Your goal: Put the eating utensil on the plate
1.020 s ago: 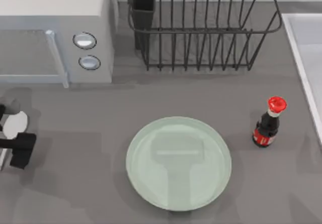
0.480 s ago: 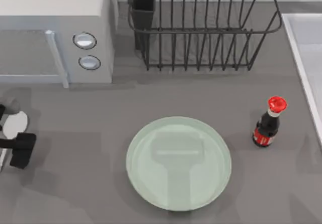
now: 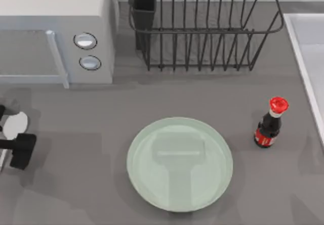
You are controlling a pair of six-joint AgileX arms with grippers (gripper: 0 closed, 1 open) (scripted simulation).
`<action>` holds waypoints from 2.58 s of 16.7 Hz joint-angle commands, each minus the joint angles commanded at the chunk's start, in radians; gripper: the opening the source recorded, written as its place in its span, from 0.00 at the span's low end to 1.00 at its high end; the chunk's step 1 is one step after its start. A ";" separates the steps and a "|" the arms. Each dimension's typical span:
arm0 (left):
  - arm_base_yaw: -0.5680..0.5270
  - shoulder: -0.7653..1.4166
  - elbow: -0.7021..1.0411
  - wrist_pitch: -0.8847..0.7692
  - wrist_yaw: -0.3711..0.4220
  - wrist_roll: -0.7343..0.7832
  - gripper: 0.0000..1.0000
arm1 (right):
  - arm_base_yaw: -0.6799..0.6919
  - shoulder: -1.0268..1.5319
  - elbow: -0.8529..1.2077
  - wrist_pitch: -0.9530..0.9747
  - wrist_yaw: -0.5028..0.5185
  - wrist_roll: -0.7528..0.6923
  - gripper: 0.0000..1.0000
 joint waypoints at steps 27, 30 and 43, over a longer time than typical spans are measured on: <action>-0.199 -0.158 0.274 -0.549 -0.022 -0.366 0.00 | 0.000 0.000 0.000 0.000 0.000 0.000 1.00; -0.334 -0.104 0.285 -0.596 -0.039 -0.674 0.00 | 0.000 0.000 0.000 0.000 0.000 0.000 1.00; -0.838 0.196 0.521 -0.686 -0.037 -2.065 0.00 | 0.000 0.000 0.000 0.000 0.000 0.000 1.00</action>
